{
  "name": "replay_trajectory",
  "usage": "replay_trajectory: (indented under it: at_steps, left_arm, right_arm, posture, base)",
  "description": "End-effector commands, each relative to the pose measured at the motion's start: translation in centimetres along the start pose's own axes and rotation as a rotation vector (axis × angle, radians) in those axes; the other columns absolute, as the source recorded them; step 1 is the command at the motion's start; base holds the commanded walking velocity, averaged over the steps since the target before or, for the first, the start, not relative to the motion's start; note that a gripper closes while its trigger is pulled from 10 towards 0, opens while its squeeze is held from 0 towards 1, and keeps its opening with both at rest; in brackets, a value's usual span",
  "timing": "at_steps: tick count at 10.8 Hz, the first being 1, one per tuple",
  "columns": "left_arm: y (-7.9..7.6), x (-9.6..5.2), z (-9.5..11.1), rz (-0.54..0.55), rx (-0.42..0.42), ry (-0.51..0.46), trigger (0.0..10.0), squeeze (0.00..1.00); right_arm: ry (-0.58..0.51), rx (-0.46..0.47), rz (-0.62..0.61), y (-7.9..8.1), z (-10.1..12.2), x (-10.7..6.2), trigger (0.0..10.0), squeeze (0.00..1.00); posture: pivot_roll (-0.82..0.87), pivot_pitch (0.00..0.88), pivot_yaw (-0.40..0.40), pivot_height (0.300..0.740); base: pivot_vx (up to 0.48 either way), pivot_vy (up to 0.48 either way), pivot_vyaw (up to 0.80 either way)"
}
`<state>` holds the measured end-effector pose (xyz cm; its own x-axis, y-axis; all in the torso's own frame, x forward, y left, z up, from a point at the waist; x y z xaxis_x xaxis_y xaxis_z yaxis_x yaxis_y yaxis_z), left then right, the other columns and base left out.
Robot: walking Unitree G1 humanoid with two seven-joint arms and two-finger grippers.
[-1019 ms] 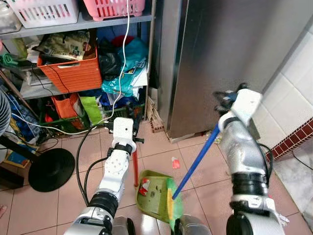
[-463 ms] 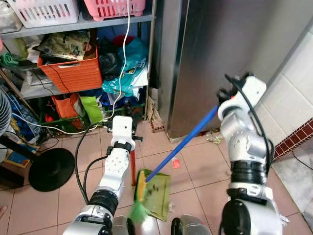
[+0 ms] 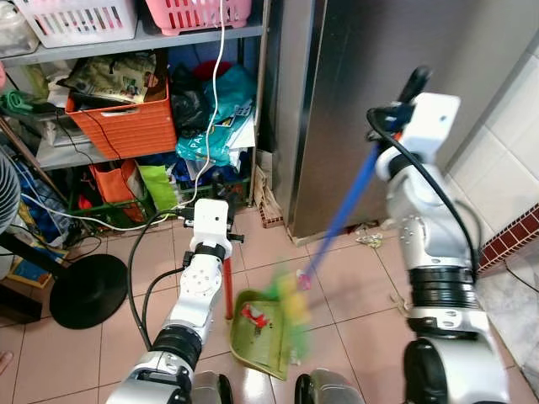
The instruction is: Sweep floor
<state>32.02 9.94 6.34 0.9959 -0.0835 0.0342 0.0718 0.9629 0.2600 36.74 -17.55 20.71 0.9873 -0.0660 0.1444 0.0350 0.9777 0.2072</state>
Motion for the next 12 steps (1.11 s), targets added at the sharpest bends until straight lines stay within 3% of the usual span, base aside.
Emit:
replay_trajectory:
  at_steps: [1, 3, 6, 8, 10, 12]
  left_arm:
    - [1.0, -0.1, -0.5, -0.008, 0.089, 0.011, 10.0, 0.00]
    - [1.0, -0.9, -0.8, -0.085, 0.108, 0.020, 10.0, 0.00]
    - [1.5, -1.4, -1.5, -0.101, 0.135, 0.055, 10.0, 0.00]
    - [1.7, -1.5, -1.5, -0.099, 0.154, 0.077, 10.0, 0.00]
    - [1.6, -1.6, -1.6, -0.103, 0.154, 0.087, 10.0, 0.00]
    - [1.4, -1.5, -1.5, -0.106, 0.153, 0.099, 10.0, 0.00]
  right_arm:
    - [-0.076, -0.047, -0.027, -0.3, 1.2, -0.4, 10.0, 0.00]
    - [-0.052, -0.122, -0.065, -1.0, -0.1, -1.4, 10.0, 0.00]
    - [-0.018, -0.260, -0.126, -1.7, -1.1, -2.2, 10.0, 0.00]
    - [0.040, -0.295, -0.156, -2.2, -2.0, -2.4, 10.0, 0.00]
    - [0.238, -0.266, -0.098, -2.1, -4.9, -2.7, 10.0, 0.00]
    - [0.402, -0.231, 0.086, -1.2, -6.8, -2.9, 10.0, 0.00]
  posture:
    - [-0.12, 0.050, 0.033, 0.740]
    - [-0.12, 0.057, 0.036, 0.740]
    - [-0.12, 0.060, 0.044, 0.740]
    - [-0.11, 0.058, 0.046, 0.740]
    - [-0.12, 0.059, 0.046, 0.740]
    - [-0.12, 0.053, 0.045, 0.740]
  base:
    - [0.000, 0.000, 0.00]
    - [0.000, 0.000, 0.00]
    - [0.000, 0.000, 0.00]
    - [0.000, 0.000, 0.00]
    - [0.000, 0.000, 0.00]
    - [0.000, 0.000, 0.00]
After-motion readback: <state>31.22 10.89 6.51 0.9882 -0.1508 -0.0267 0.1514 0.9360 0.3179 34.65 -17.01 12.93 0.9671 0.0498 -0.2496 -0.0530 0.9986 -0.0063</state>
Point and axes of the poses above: a point about 5 cm out from each wrist's last joint towards the gripper, its own x axis pointing out of the wrist towards the gripper, its own z axis along the axis of the wrist's last joint, y = z × x, the point moved 1 cm from there along x, pointing out of the wrist towards the gripper, and after that the axes turned 10 degrees about x, right-handed, at the moved point
